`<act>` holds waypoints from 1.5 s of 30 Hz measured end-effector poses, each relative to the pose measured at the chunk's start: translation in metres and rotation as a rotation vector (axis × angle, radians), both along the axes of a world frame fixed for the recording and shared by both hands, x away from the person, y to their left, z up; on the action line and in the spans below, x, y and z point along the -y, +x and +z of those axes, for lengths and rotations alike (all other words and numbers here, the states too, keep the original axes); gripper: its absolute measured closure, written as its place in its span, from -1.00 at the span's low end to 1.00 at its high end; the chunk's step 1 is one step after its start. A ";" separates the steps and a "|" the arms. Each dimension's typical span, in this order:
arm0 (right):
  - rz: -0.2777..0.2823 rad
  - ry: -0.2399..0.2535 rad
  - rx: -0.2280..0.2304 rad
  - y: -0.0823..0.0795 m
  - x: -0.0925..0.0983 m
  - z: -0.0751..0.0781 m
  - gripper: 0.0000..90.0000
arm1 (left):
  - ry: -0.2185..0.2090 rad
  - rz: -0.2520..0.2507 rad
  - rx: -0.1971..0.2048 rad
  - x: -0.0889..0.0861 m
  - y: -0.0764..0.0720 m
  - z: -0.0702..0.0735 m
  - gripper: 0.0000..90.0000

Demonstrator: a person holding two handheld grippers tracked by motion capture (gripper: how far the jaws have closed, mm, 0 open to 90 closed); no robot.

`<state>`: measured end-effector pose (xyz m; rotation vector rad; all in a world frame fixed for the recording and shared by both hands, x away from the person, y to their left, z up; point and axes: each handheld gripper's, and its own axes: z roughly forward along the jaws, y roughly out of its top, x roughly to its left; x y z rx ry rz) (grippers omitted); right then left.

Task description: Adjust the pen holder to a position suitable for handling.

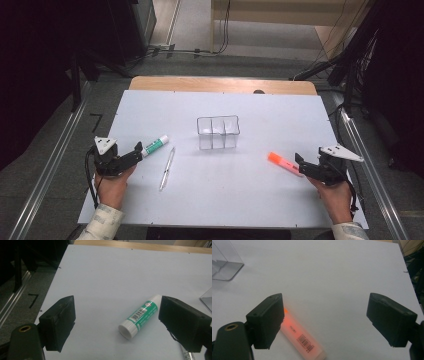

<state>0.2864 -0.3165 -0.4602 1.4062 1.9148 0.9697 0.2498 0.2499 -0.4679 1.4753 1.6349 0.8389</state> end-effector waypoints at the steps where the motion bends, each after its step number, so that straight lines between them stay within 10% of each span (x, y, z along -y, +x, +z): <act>1: 0.002 0.000 0.001 0.000 0.000 0.000 -0.70 | -0.005 0.000 -0.002 0.000 0.000 0.000 -0.68; 23: 0.040 0.001 0.009 0.013 -0.019 0.004 -0.62 | -0.007 -0.019 -0.014 0.019 0.013 0.000 -0.65; 33: 0.099 -0.021 -0.001 0.027 -0.044 0.003 -0.47 | -0.041 -0.085 0.000 0.040 0.026 0.003 -0.38; 45: 0.225 -0.003 -0.020 0.045 -0.080 0.002 0.34 | -0.057 -0.215 -0.007 0.082 0.057 0.001 0.48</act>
